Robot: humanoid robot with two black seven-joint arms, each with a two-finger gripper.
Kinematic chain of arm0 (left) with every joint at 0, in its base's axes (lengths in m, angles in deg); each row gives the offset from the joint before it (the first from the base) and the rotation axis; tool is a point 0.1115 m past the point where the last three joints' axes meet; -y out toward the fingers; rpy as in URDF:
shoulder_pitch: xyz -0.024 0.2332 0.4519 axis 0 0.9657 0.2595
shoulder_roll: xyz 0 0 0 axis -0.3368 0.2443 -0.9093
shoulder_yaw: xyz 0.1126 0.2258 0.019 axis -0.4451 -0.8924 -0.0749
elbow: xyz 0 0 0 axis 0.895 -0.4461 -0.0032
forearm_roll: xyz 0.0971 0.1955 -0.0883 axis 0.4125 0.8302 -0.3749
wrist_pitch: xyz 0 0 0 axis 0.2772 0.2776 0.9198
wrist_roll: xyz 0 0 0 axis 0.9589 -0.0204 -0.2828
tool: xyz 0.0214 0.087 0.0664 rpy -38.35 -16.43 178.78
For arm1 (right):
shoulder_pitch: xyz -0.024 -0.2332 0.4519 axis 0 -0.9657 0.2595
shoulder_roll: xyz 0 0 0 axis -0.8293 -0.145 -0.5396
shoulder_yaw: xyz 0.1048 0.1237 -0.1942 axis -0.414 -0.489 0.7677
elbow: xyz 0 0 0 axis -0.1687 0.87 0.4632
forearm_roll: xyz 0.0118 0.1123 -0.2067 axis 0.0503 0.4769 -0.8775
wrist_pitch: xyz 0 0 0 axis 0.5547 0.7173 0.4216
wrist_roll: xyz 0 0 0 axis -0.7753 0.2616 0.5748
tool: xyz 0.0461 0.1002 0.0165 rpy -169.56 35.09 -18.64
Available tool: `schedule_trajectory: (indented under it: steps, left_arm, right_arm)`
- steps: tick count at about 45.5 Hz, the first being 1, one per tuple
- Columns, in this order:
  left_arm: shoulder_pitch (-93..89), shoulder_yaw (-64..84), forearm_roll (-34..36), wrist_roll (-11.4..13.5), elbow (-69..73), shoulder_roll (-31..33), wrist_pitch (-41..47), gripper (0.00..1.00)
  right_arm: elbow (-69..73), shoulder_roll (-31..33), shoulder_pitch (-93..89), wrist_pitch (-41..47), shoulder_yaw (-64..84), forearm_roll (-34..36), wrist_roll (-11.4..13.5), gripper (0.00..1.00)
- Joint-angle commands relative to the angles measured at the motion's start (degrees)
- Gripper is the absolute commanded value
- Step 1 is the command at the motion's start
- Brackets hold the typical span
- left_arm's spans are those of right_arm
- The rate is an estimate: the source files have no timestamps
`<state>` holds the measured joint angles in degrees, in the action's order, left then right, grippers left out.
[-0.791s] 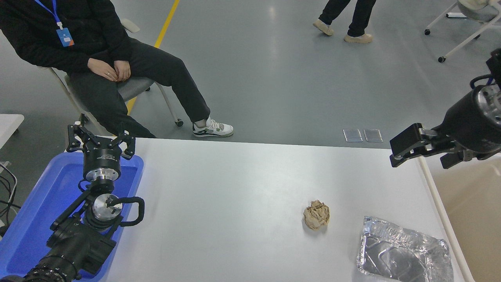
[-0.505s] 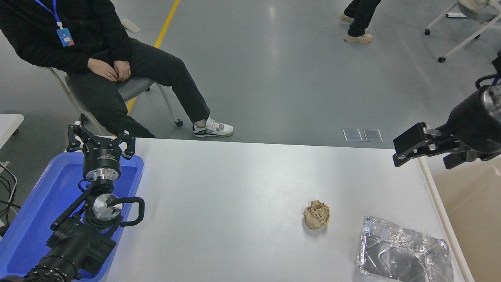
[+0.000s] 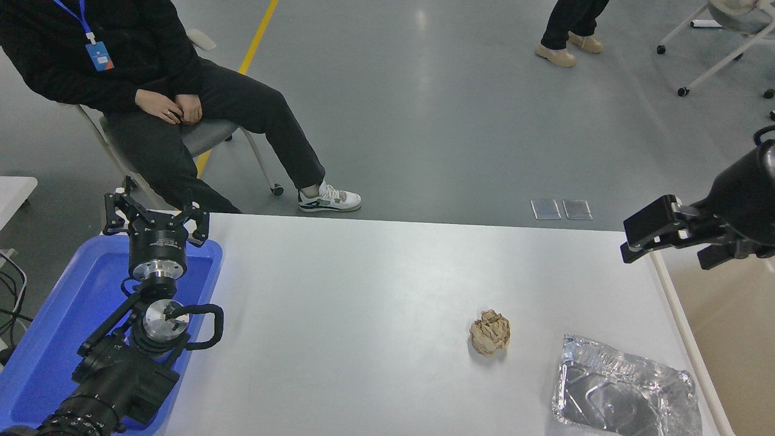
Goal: Pick up foil plate and place in dustbin
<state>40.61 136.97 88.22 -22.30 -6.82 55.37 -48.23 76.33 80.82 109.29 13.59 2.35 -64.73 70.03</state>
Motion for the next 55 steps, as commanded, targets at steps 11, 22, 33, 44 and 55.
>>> schedule_trajectory:
  steps: [11, 22, 33, 44, 55]
  left_arm:
    - [0.0, 0.0, 0.0, 0.0, 0.0, 0.0, 0.0, 0.99]
    - [0.0, 0.0, 0.0, 0.0, 0.0, 0.0, 0.0, 0.99]
    - [0.0, 0.0, 0.0, 0.0, 0.0, 0.0, 0.0, 0.99]
    - [0.0, 0.0, 0.0, 0.0, 0.0, 0.0, 0.0, 0.99]
    - [0.0, 0.0, 0.0, 0.0, 0.0, 0.0, 0.0, 0.99]
  right_arm:
    - [-7.71, 22.17, -18.08, -0.9, -5.73, -21.08, 0.01, 1.0]
    - [-14.65, 27.02, -44.09, -5.2, -24.18, -29.62, 0.01, 1.0]
    - [-19.4, 26.32, -60.81, -11.44, -32.28, -31.82, 0.01, 1.0]
    - [-19.58, 25.26, -68.28, -13.64, -37.99, -31.73, 0.01, 1.0]
    - [-19.58, 24.38, -73.64, -15.84, -42.21, -30.94, 0.01, 1.0]
